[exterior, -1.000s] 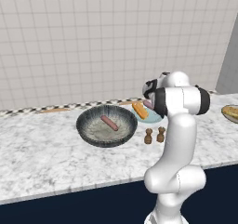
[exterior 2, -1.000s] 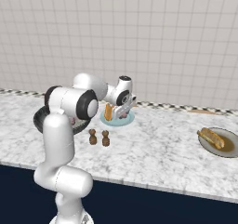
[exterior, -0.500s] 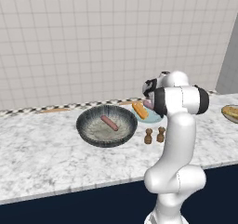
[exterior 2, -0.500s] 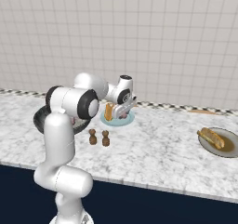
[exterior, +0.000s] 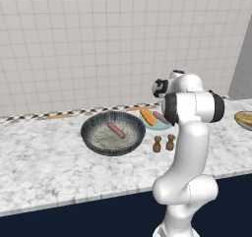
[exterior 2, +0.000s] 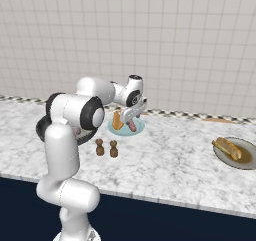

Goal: Place one bun and one sausage from the bowl on each plate.

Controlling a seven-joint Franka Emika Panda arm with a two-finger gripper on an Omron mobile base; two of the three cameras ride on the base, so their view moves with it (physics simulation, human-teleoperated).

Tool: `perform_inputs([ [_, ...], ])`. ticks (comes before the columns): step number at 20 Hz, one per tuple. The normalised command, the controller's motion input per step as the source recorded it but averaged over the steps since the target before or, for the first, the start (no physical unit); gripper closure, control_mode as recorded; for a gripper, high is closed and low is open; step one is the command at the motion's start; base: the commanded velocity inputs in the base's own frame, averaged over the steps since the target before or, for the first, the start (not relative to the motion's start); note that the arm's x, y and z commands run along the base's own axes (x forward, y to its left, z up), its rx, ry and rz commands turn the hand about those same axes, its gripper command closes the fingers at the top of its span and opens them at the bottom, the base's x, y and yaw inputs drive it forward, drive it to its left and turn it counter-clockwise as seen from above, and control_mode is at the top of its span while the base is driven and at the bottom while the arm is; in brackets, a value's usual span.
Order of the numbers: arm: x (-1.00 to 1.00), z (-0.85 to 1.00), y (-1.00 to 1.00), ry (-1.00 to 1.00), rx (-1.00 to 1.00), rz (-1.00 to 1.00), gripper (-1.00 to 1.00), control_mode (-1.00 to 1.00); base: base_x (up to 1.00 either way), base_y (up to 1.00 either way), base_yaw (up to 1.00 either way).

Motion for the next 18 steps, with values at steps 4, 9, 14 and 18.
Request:
perform_inputs([
  [4, -0.48, 1.0, 0.17, -0.09, 0.0, -0.04, -1.0, -1.0, 0.0, 0.0, 0.0],
  [9, -0.51, 0.74, 0.88, -0.05, 0.0, -0.14, -1.0, -1.0, 0.0, 0.0, 0.0],
  [14, -0.31, 0.3, 1.0, -0.04, 0.0, -0.14, -1.0, -1.0, 0.0, 0.0, 0.0],
  [18, -0.23, 0.01, 1.0, -0.01, 0.0, -0.18, -1.0, -1.0, 0.0, 0.0, 0.0],
])
